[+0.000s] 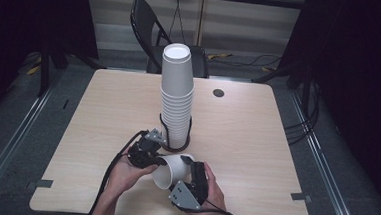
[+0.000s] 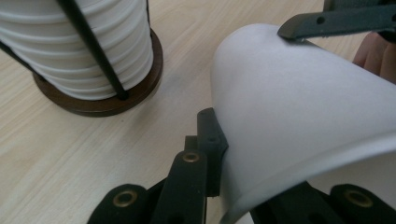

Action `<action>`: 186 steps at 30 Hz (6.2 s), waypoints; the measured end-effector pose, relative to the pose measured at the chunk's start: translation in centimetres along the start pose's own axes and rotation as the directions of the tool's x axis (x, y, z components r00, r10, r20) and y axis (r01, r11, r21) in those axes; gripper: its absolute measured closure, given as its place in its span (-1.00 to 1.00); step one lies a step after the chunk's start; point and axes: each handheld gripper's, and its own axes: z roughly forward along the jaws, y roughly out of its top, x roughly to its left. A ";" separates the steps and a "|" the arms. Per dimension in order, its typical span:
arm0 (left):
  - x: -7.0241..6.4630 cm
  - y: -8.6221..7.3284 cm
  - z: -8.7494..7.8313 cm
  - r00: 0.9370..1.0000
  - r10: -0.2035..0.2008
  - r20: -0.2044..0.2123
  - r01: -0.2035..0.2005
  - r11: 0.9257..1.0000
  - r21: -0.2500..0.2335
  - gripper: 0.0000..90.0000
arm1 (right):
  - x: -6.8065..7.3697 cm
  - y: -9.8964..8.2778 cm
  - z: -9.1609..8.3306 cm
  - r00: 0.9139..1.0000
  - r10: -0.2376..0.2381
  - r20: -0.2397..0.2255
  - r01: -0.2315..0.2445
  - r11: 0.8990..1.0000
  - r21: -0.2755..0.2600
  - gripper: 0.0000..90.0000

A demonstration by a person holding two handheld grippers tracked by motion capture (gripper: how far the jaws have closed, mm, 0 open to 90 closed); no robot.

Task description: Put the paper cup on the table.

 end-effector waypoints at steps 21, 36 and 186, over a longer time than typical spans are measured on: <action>-0.2 0.3 0.8 0.998 -0.033 0.050 0.035 0.999 -0.026 0.93 | 0.2 1.5 0.6 1.000 0.016 0.004 -0.016 0.995 -0.093 -0.82; 0.1 -0.7 0.8 0.998 -0.042 0.050 0.046 0.996 -0.078 0.94 | 0.2 1.9 0.8 0.999 0.049 -0.021 -0.051 0.996 -0.075 -0.79; -1.1 -11.4 0.4 0.866 -0.320 -0.383 -0.043 0.716 -0.697 -0.65 | -15.2 -12.1 6.3 0.563 0.806 0.182 -0.819 0.574 -0.009 -0.79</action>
